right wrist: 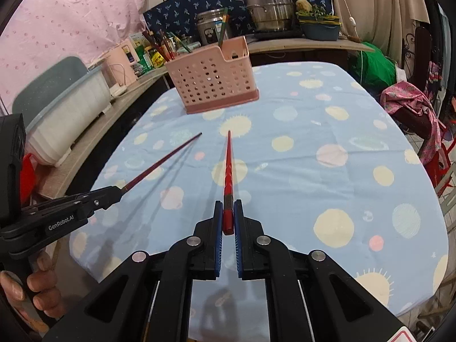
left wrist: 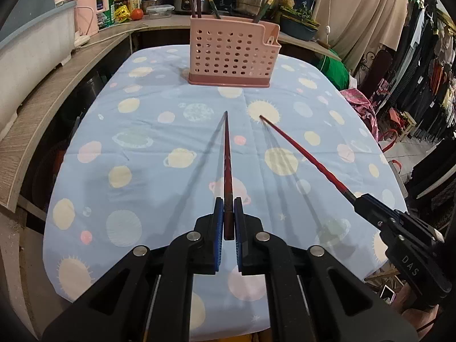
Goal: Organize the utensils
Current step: 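Lift both held chopsticks and lower them tip-first into the pink caddy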
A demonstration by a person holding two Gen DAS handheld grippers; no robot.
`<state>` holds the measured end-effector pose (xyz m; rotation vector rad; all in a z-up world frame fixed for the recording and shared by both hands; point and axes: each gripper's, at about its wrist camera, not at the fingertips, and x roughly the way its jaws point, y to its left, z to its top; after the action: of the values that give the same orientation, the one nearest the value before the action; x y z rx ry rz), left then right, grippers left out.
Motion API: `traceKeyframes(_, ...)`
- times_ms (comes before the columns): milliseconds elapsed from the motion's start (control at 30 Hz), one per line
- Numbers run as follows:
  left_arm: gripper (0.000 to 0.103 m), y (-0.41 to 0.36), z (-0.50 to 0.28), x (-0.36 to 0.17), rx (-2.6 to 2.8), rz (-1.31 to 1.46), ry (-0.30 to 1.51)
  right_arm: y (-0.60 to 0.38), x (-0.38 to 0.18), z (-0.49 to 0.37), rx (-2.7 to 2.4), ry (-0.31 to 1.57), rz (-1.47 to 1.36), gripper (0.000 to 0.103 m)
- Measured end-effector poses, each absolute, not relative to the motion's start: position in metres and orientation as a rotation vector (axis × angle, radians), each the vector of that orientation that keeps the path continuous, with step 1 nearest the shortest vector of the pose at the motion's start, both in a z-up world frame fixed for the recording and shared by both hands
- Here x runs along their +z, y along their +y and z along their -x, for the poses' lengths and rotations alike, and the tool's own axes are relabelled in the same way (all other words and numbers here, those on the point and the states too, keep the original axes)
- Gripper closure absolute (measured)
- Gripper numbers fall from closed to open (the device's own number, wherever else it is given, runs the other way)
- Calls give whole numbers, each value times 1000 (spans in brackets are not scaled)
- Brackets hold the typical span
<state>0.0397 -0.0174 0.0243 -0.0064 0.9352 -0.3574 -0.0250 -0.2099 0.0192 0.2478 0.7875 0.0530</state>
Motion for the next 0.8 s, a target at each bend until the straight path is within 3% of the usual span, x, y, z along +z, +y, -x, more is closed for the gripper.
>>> traceKeyframes(267, 96, -8, -50, 67, -362, 29, 860, -218, 76, 13, 74, 663, -257, 98)
traceKeyframes(433, 96, -8, -58, 86, -368, 30, 829, -221, 84, -3, 74, 658, -243, 98)
traceKeyframes(500, 96, -8, -59, 87, -366, 25, 822, -220, 73, -5, 80, 689, -235, 89)
traceKeyframes(567, 96, -7, -60, 85, -366, 25, 828, -217, 56, -5, 68, 729, -215, 65)
traceKeyframes(600, 96, -6, -59, 83, -365, 25, 833, -217, 44, -4, 65, 754, -209, 62)
traceKeyframes(800, 96, -5, -57, 72, -363, 26, 866, -218, -27, -5, 42, 916, -207, 63)
